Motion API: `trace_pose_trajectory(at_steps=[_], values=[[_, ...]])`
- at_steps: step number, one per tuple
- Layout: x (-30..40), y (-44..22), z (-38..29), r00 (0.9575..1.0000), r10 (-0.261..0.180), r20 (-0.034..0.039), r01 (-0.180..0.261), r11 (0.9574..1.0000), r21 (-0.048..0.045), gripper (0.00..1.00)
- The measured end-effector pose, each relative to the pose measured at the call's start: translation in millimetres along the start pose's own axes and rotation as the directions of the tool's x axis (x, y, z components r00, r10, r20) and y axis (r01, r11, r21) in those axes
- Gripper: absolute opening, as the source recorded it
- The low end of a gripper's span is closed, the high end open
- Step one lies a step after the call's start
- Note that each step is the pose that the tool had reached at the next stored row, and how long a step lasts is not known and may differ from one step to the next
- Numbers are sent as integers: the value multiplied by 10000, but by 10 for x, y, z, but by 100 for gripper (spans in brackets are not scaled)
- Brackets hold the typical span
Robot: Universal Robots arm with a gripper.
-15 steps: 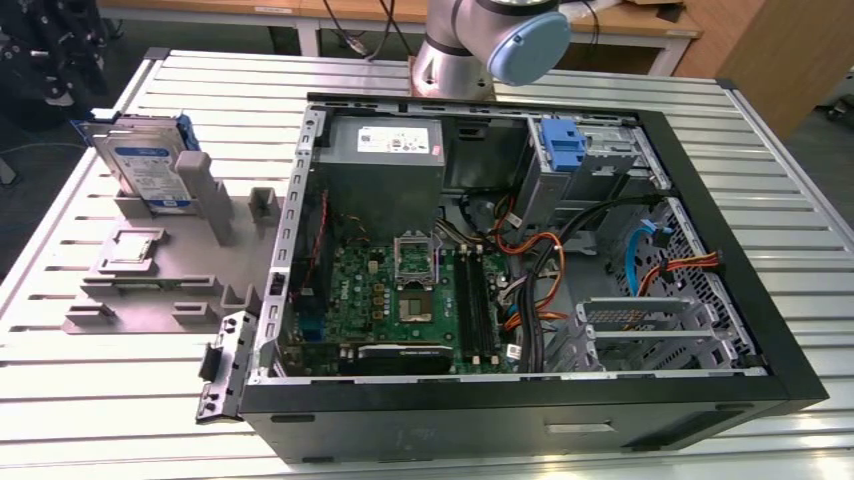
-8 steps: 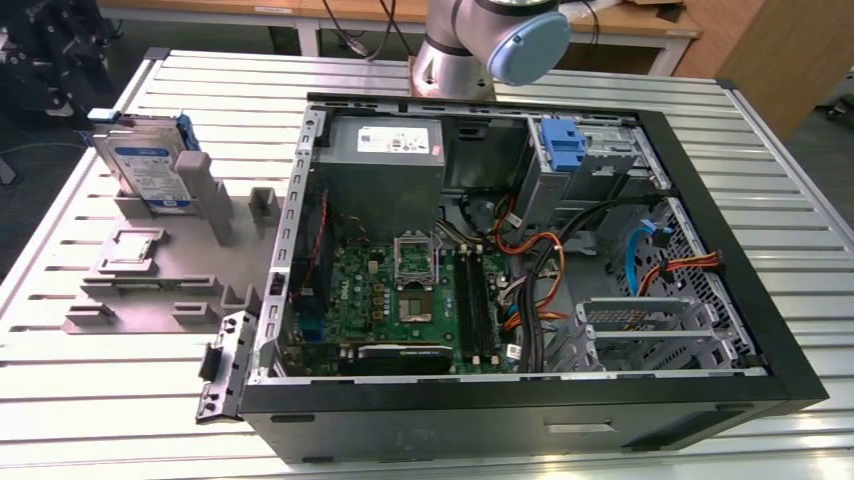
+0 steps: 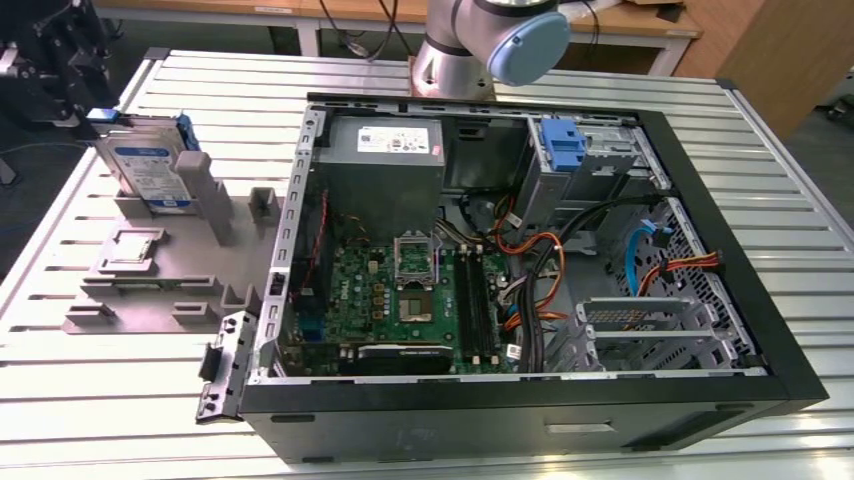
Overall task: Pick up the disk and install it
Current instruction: 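Pick up the disk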
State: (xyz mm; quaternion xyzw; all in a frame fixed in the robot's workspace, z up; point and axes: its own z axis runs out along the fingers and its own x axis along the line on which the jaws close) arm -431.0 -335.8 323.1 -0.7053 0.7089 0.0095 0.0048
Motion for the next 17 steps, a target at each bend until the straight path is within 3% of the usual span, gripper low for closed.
trace_pose_trajectory(at_steps=[11, 17], values=[[-30, 25, 135, 10000, -53, 5, 53, 10000, 32, 65], [-47, 39, 204, 9999, -134, 3, 134, 9996, 234, 65]])
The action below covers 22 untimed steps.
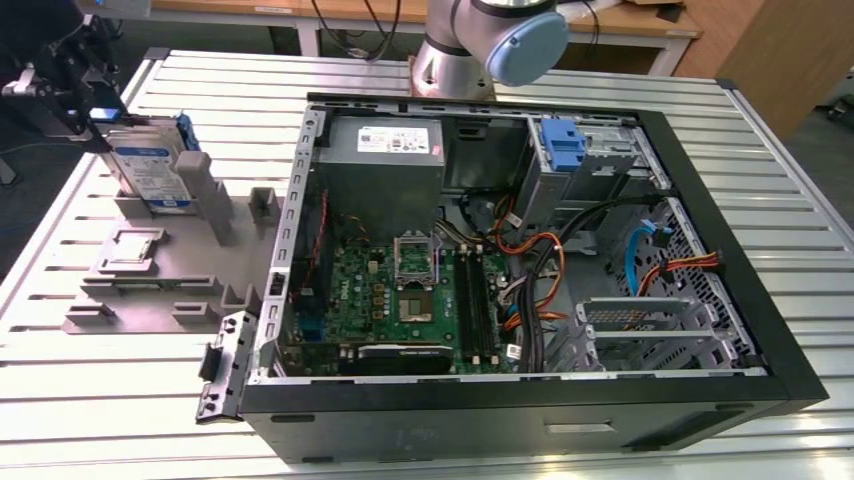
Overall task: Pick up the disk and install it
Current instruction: 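Pick up the disk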
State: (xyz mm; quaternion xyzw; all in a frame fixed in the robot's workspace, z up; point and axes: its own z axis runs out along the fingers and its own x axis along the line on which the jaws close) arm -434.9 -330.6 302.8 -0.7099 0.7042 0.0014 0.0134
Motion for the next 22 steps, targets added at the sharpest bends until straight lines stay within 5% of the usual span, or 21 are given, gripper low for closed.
trace_pose_trajectory(at_steps=[5, 9, 15, 20, 22], values=[[-8, 29, 64, 10000, -5, 51, 4, 10000, 14, 65], [-13, 29, 78, 9998, 1, 201, -1, 10000, 12, 65], [-12, 29, 79, 9998, 1, 207, -1, 10000, 7, 65], [-12, 26, 84, 9998, 11, 208, -5, 9997, -260, 65], [-12, 26, 92, 9998, 13, 207, -7, 9996, -268, 65]])
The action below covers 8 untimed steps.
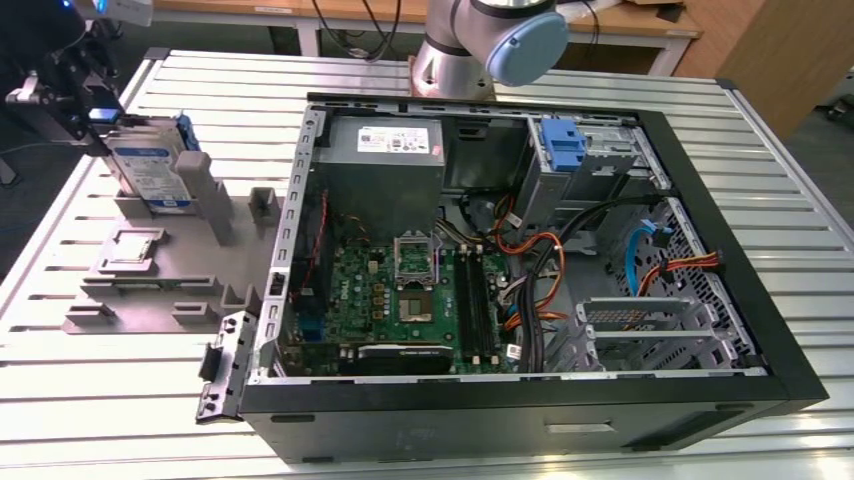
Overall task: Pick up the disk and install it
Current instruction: 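Pick up the disk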
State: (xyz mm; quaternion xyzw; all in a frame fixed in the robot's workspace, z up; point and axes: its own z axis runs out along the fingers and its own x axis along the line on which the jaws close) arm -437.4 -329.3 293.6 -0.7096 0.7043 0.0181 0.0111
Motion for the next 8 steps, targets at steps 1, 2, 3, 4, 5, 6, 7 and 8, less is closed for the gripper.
trace_pose_trajectory(at_steps=[1, 2, 3, 4, 5, 6, 7, 8], values=[[0, 0, 5, 10000, 0, 0, 0, 10000, 1, 65], [1, 0, 11, 10000, -1, 0, 1, 10000, 1, 65], [1, 0, 18, 10000, -1, 0, 1, 10000, 0, 65], [1, -1, 25, 10000, -1, 0, 1, 10000, 0, 65], [1, -3, 30, 10000, -1, 0, 1, 10000, -1, 65], [1, -5, 35, 10000, -1, -1, 1, 10000, -3, 65], [1, -8, 39, 10000, -1, 0, 1, 10000, -1, 65], [1, -10, 41, 10000, -1, 1, 1, 10000, 0, 65]])
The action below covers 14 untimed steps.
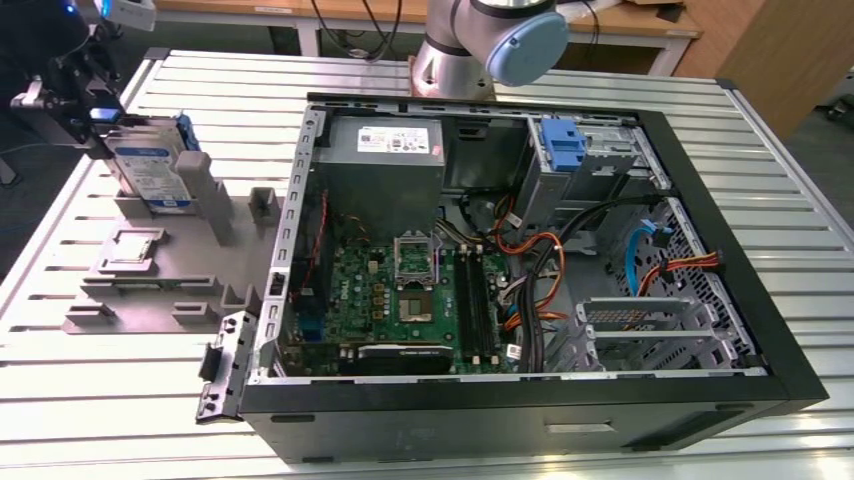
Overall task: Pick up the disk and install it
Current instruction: 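Pick up the disk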
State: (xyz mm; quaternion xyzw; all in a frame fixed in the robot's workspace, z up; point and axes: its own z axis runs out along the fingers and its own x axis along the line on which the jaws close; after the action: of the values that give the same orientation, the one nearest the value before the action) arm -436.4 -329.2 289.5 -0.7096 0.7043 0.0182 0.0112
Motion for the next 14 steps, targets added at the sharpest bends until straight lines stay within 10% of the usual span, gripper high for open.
trace_pose_trajectory(at_steps=[14], values=[[1, -4, 31, 10000, 0, -4, 0, 10000, 1, 56]])
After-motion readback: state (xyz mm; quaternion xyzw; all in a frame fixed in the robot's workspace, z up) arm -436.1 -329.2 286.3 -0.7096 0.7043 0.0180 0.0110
